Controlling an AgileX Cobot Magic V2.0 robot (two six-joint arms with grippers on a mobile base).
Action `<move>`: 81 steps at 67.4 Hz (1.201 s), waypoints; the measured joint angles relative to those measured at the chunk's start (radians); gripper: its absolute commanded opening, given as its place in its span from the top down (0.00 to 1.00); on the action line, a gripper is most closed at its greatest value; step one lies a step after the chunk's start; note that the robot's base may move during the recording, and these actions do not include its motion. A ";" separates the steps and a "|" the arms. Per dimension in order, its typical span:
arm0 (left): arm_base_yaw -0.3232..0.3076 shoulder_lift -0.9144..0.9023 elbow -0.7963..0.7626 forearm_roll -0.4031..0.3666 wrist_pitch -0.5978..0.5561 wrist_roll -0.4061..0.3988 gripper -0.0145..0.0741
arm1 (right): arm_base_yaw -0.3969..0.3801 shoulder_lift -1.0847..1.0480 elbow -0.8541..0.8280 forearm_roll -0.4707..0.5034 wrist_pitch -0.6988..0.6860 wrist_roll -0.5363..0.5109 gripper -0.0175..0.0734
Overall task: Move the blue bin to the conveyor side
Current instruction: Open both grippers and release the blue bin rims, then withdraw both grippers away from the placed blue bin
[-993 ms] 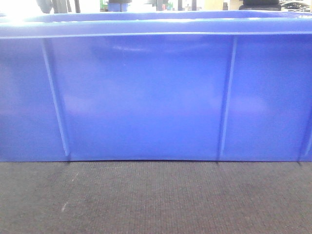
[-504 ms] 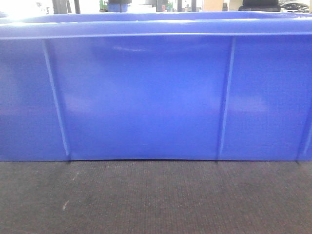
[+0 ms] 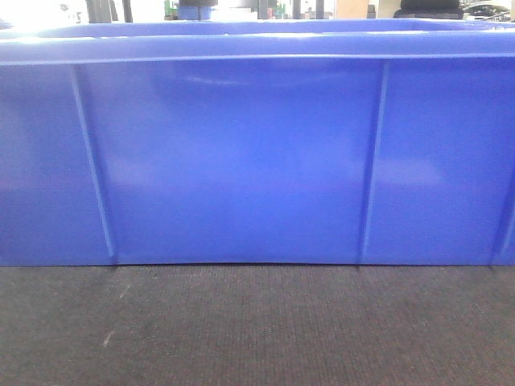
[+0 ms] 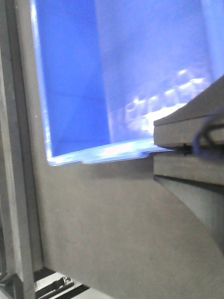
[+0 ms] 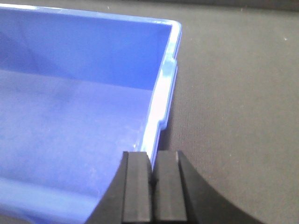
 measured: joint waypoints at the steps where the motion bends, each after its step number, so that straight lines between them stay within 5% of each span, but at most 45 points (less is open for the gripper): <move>1: 0.000 -0.015 0.020 0.000 -0.013 0.000 0.82 | 0.000 -0.024 0.020 0.000 -0.012 0.000 0.88; 27: 0.000 -0.401 0.396 -0.011 -0.256 0.000 0.82 | 0.000 -0.425 0.400 0.000 -0.256 0.000 0.88; 81: 0.000 -0.481 0.417 0.009 -0.282 0.000 0.82 | 0.000 -0.500 0.433 -0.002 -0.315 0.000 0.88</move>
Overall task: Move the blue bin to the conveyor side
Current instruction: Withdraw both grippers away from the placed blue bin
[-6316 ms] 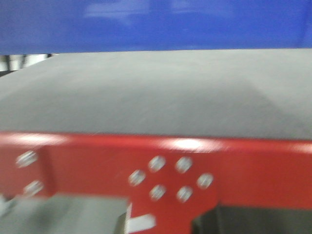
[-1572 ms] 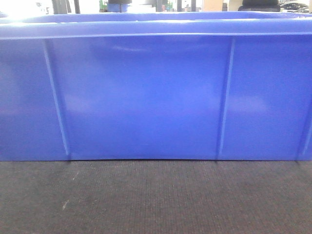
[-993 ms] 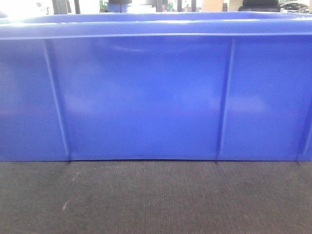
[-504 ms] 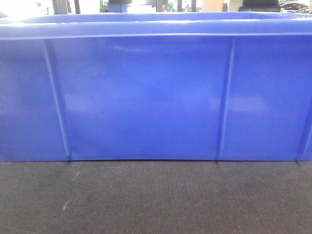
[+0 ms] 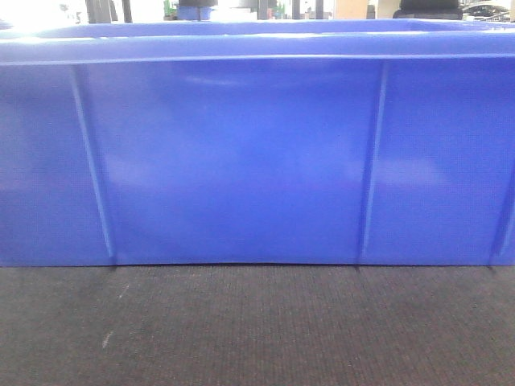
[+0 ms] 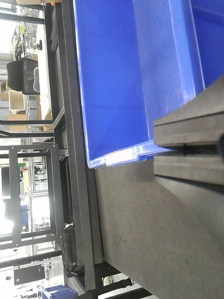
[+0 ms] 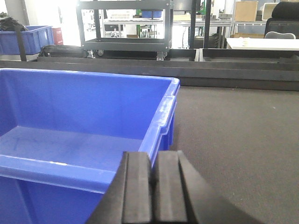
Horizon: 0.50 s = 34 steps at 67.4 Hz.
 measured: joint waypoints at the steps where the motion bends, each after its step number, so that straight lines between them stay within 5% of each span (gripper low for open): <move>1: 0.000 0.000 0.002 -0.003 0.000 0.000 0.82 | 0.000 0.000 0.000 0.000 0.000 0.000 0.88; 17: 0.086 -0.024 0.022 -0.070 -0.002 0.002 0.82 | 0.000 0.000 0.000 0.000 0.000 0.000 0.88; 34: 0.193 -0.160 0.264 -0.091 -0.160 0.002 0.82 | 0.000 0.000 0.000 -0.002 0.000 0.000 0.88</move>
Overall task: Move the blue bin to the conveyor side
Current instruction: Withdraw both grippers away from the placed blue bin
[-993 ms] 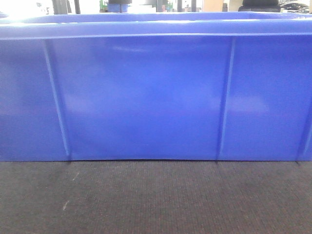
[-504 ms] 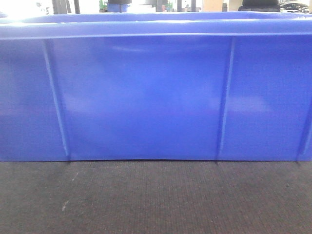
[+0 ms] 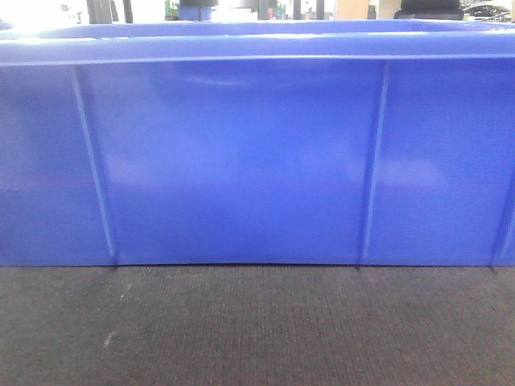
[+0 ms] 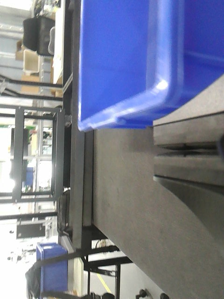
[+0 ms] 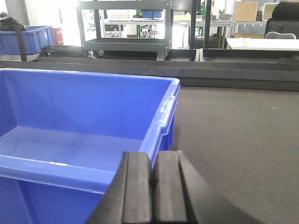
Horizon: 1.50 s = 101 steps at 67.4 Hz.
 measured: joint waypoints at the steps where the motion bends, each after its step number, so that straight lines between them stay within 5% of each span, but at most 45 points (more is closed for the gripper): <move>1: 0.006 -0.008 0.015 -0.003 -0.008 0.000 0.82 | 0.000 0.000 0.000 0.000 0.000 0.000 0.88; 13: 0.022 -0.035 0.166 -0.030 -0.111 0.000 0.82 | 0.000 -0.002 0.004 0.000 0.000 0.000 0.88; 80: 0.022 -0.035 0.174 -0.034 -0.113 0.002 0.82 | 0.000 -0.006 0.004 0.000 -0.004 -0.003 0.88; 101: 0.022 -0.035 0.174 -0.034 -0.115 0.002 0.82 | -0.202 -0.095 0.155 0.068 -0.132 -0.103 0.88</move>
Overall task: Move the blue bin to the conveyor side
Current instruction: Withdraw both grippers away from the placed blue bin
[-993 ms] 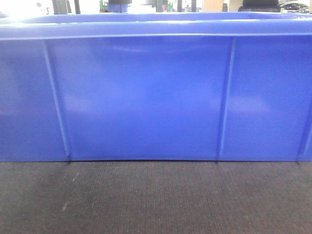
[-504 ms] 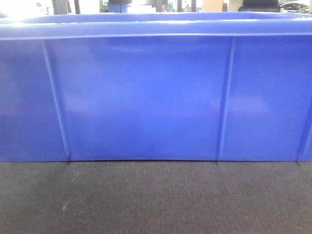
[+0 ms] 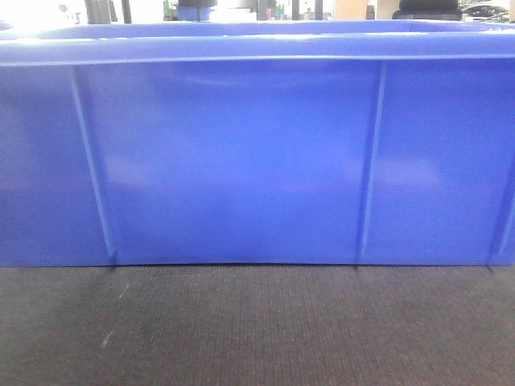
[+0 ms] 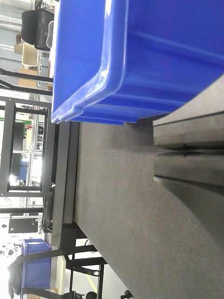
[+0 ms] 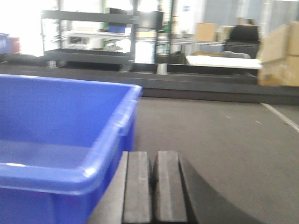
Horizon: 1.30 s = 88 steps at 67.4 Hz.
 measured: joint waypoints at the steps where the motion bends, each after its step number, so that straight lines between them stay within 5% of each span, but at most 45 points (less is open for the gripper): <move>1: 0.000 0.000 0.000 0.000 0.000 0.000 0.82 | -0.009 -0.006 0.013 0.004 -0.009 0.000 0.88; 19: 0.000 0.000 0.000 0.000 0.000 0.000 0.82 | -0.047 -0.064 0.226 0.047 -0.175 -0.006 0.88; 88: 0.000 0.000 0.000 0.000 0.000 0.000 0.82 | -0.047 -0.064 0.230 0.047 -0.186 -0.008 0.88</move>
